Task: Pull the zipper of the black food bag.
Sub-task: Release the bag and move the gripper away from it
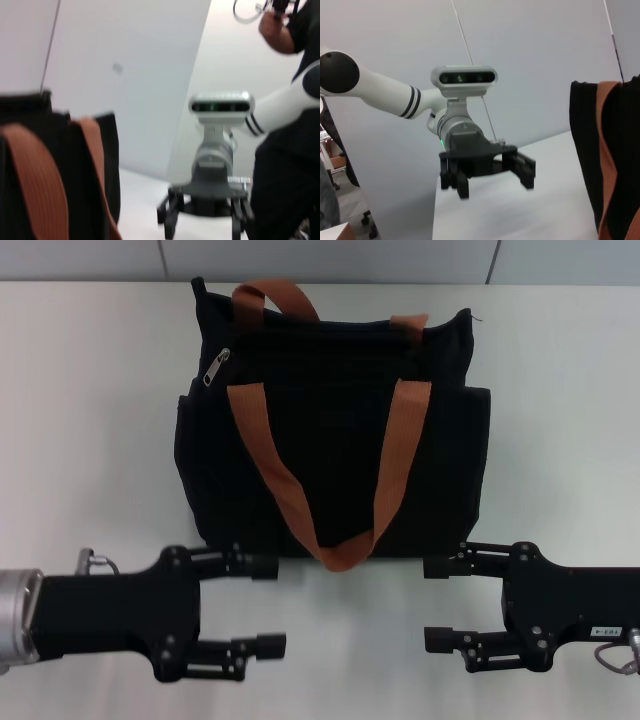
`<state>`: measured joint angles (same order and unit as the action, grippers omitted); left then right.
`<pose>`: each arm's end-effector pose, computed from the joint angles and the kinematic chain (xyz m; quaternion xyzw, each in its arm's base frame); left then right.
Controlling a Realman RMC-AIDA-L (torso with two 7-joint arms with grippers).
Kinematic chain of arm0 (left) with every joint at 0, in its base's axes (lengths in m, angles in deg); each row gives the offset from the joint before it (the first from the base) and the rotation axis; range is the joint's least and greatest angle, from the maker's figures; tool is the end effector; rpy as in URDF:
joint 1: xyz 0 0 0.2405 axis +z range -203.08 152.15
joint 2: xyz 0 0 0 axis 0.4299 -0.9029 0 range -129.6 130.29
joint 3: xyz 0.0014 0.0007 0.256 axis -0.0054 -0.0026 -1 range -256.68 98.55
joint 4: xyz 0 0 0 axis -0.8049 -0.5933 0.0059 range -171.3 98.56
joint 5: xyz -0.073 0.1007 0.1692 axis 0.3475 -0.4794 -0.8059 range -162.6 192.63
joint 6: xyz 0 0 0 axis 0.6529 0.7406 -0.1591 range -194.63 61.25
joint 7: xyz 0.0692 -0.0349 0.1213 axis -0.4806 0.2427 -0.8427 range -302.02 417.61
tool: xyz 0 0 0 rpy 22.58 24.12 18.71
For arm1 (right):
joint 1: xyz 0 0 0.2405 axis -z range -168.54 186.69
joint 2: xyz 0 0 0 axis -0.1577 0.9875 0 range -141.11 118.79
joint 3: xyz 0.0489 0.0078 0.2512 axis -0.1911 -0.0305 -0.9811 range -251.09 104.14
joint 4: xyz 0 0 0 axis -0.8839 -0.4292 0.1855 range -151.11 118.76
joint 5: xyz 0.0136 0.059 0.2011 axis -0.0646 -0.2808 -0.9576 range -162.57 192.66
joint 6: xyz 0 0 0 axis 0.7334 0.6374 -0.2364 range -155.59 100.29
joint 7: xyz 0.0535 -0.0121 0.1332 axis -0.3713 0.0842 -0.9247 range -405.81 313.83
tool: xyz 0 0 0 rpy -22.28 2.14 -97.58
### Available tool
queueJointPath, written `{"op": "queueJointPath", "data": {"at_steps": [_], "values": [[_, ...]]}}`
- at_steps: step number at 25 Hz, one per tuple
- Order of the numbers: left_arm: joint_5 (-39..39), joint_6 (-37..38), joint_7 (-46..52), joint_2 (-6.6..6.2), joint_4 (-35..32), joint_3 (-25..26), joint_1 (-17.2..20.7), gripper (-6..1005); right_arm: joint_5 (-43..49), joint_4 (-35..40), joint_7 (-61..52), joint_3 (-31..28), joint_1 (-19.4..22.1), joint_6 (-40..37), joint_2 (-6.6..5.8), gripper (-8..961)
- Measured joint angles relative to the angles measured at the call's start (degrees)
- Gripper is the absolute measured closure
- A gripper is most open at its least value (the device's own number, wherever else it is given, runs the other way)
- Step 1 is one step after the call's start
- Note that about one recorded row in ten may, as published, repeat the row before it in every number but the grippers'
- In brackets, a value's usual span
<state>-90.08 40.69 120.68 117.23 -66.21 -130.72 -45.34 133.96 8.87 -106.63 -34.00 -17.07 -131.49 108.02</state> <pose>-0.2788 0.2317 -0.0128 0.9344 0.1391 0.3280 0.0049 0.2728 0.2484 -0.0350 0.9423 -0.1451 -0.3017 0.0050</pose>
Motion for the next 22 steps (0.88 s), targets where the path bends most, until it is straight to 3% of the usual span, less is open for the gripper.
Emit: {"op": "queueJointPath", "data": {"at_steps": [5,6,14,17,22], "values": [[0.7,4.2,-4.8,1.56,0.5,7.9,-0.5,221,0.0,0.0,0.1,-0.4,0.2,0.1,0.00,191],[3.9,5.2,-7.6,1.63,2.7,10.5,-0.8,222,0.0,0.0,0.7,-0.4,0.3,0.3,-0.01,191],[19.5,5.8,-13.7,1.29,7.2,11.8,-0.3,231,0.0,0.0,1.6,-0.5,0.4,0.5,-0.01,191],[20.8,3.7,-11.9,0.03,6.8,12.7,-1.1,234,0.0,0.0,1.6,-0.5,0.4,0.5,0.00,191],[20.5,-4.1,-6.7,-3.88,5.5,14.2,-2.5,242,0.0,0.0,1.6,-0.5,0.5,0.5,0.00,191]]}}
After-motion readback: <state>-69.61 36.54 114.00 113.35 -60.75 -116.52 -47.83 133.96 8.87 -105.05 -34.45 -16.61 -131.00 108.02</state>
